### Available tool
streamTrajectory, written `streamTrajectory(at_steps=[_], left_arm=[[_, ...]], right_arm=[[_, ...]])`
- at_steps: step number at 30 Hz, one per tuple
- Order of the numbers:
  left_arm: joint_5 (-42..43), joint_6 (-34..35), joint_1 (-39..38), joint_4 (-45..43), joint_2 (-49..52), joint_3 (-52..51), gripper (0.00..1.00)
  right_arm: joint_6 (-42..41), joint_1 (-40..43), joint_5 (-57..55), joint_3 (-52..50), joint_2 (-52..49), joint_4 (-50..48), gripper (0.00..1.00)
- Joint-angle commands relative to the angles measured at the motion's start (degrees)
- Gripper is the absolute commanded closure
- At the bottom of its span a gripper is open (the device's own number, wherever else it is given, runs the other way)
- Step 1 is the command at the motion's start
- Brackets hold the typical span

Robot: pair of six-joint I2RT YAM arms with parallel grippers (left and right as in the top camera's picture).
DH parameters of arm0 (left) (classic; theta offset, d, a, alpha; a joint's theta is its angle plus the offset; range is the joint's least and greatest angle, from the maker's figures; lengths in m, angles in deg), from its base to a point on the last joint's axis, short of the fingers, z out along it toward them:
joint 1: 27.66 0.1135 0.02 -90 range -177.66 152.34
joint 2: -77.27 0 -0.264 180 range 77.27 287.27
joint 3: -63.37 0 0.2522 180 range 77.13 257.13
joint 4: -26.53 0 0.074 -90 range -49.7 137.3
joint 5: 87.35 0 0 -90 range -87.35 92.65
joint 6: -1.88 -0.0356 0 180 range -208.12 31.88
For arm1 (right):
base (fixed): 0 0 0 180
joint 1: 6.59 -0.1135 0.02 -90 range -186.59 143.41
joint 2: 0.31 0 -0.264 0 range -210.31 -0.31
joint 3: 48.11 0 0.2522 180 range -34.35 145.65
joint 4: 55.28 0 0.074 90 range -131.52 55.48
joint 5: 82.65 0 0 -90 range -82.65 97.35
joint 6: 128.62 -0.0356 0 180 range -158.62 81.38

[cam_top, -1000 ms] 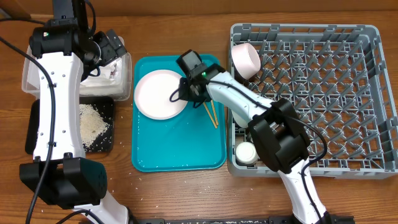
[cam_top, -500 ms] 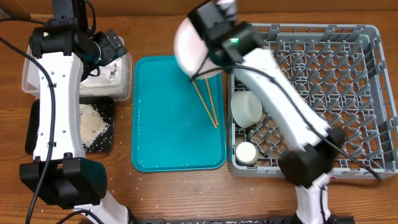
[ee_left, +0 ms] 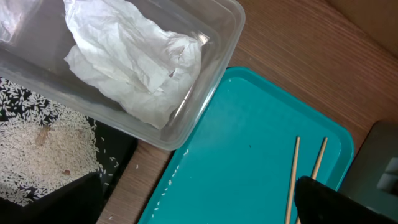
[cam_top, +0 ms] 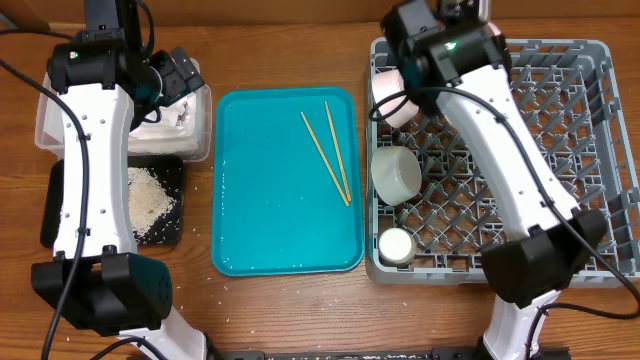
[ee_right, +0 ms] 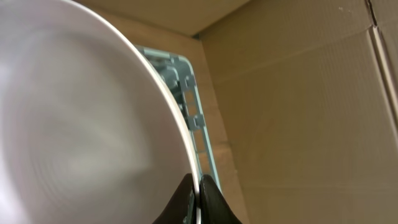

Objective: Sort waste into correct bins and load items into the dishwasher
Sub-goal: 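Lift the pink plate and stand it upright in the rack's back, then release the plate and move the right gripper to the chopsticks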

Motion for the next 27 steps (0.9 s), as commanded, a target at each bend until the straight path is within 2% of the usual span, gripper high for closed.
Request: streamTrajectory(at_steps=[1, 9, 10, 11, 12, 15, 19, 22, 23, 24, 27], left_arm=[[-0.39, -1.27, -0.11, -0.04, -1.01, 0.81, 0.0], [-0.39, -1.27, -0.11, -0.04, -1.01, 0.81, 0.0], [-0.39, -1.27, -0.11, -0.04, -1.01, 0.81, 0.0], [-0.42, -1.27, -0.11, -0.04, -1.01, 0.81, 0.01], [-0.39, -1.27, -0.11, -0.04, -1.01, 0.81, 0.0], [-0.39, -1.27, -0.11, -0.04, -1.01, 0.81, 0.0], [-0.39, -1.27, -0.11, -0.04, -1.01, 0.81, 0.0], [-0.39, -1.27, -0.11, -0.04, -1.01, 0.81, 0.0], [-0.39, -1.27, -0.11, -0.04, -1.01, 0.81, 0.0], [-0.39, -1.27, -0.11, -0.04, -1.01, 0.81, 0.0], [-0.39, -1.27, -0.11, -0.04, -1.01, 0.81, 0.0]], right_arm=[[0.0, -0.04, -5.03, -5.33, -0.33, -2.58, 0.96], [0.04, 0.07, -2.14, -14.45, -0.33, -11.17, 0.94], [0.04, 0.2, -0.87, -14.71, -0.35, -12.07, 0.88], [0.04, 0.33, 0.42, -14.73, -0.33, -12.74, 0.76], [0.07, 0.57, 2.03, -14.73, -0.33, -13.7, 0.61], [2.4, 1.18, 7.82, -14.43, -0.31, -14.51, 0.36], [2.84, 1.53, 13.55, -11.15, 0.5, -12.59, 0.2], [3.15, 1.6, 18.99, -3.23, 1.57, -9.75, 0.04], [4.7, 1.49, 22.8, -0.11, 1.66, -9.16, 0.03], [8.83, 0.7, 32.61, 5.57, 1.68, -8.72, 0.03], [10.71, -0.94, 47.23, 8.79, 1.68, -11.93, 0.09]])
